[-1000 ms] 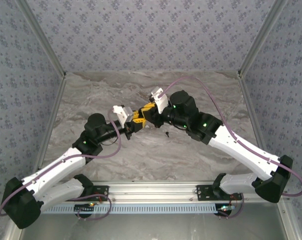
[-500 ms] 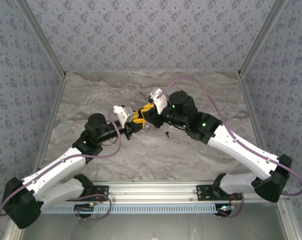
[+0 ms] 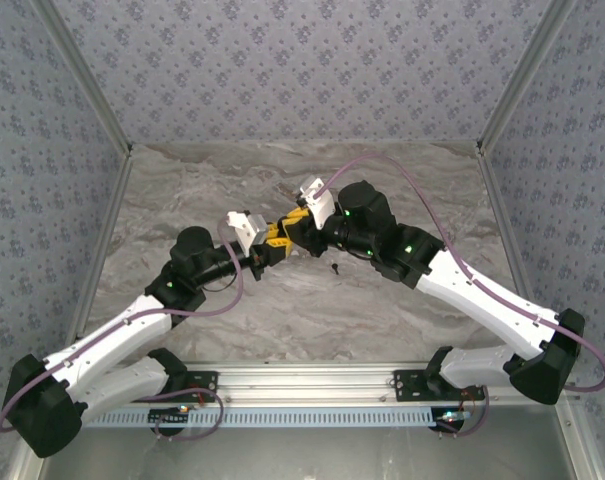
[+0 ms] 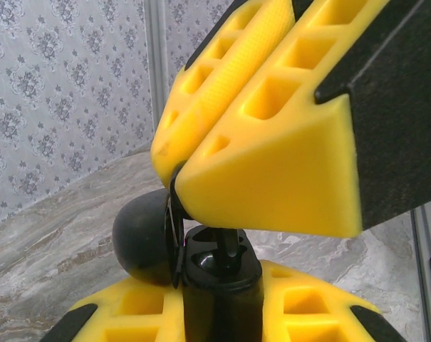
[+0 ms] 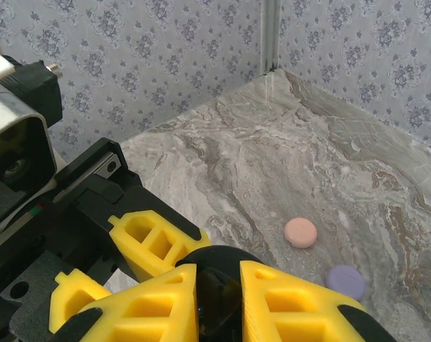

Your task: Insert the wireless bluetooth earbuds into the charging case

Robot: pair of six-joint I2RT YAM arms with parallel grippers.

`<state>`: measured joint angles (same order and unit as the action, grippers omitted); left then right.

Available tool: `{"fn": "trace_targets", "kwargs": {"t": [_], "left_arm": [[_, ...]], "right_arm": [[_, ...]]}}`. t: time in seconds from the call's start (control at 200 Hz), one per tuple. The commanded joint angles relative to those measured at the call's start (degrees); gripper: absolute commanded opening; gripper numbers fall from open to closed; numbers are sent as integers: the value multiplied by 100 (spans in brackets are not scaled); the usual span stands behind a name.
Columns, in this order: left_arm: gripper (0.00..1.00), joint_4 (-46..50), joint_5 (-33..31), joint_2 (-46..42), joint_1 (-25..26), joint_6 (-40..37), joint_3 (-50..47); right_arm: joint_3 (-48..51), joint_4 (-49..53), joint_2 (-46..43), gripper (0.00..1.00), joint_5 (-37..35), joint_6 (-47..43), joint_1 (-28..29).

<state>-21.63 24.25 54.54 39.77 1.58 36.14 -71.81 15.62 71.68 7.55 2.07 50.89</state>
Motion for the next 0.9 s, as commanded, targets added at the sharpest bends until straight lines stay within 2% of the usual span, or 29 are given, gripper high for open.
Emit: {"fn": "trace_targets", "kwargs": {"t": [0.0,0.205,0.805,0.894], "left_arm": [[0,-350,109,5,38,17,218],[0,-371,106,-5,40,38,209],[0,-509,89,45,37,92,140],[0,-510,63,56,34,92,133]], "right_arm": [[40,275,114,22,278,-48,69],[-1,246,100,27,309,17,43],[-565,317,142,33,637,518,-320],[-657,291,77,40,759,751,-477]]}}
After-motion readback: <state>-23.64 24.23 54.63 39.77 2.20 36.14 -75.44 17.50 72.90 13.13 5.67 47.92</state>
